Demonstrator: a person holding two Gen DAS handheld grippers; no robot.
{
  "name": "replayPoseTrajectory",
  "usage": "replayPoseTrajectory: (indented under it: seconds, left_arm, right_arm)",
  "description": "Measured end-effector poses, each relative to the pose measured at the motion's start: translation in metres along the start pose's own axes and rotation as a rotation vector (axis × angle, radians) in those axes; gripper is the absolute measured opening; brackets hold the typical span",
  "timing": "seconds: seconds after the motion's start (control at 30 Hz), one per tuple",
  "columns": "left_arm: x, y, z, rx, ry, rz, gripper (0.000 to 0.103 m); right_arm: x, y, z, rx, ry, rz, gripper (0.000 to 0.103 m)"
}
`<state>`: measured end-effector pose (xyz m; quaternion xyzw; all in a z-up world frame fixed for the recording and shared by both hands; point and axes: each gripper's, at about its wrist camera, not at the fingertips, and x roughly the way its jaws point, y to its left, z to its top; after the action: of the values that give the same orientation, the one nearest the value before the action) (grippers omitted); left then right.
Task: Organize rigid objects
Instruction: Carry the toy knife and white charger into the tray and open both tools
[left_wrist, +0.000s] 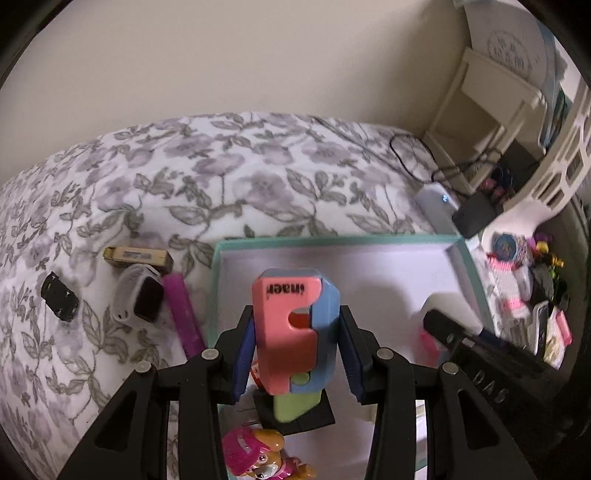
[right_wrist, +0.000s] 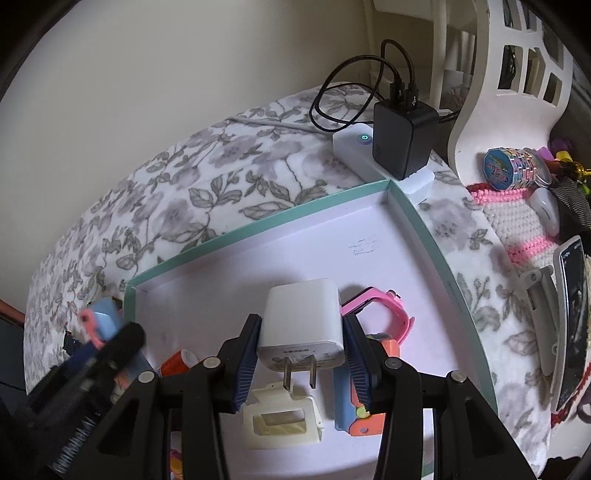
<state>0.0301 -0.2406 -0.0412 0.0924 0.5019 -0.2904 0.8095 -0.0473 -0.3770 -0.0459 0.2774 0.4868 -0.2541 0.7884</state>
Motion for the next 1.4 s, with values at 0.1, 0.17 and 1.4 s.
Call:
replayPoseTrajectory:
  seconds: [0.1,0.17,1.4]
  left_arm:
    - [0.006,-0.003,-0.006,0.017,0.021,0.008,0.044]
    - [0.008,-0.004,-0.009,0.024,0.027,0.02,0.044]
    - [-0.018,0.033,0.001,-0.101,-0.033,0.071,0.056]
  right_arm:
    - [0.001,-0.001,0.0,-0.007,0.002,0.002,0.048]
    - [0.001,0.001,0.0,-0.024,0.004,0.001,0.048]
    - [-0.002,0.027,-0.005,-0.186,-0.026,0.035,0.048]
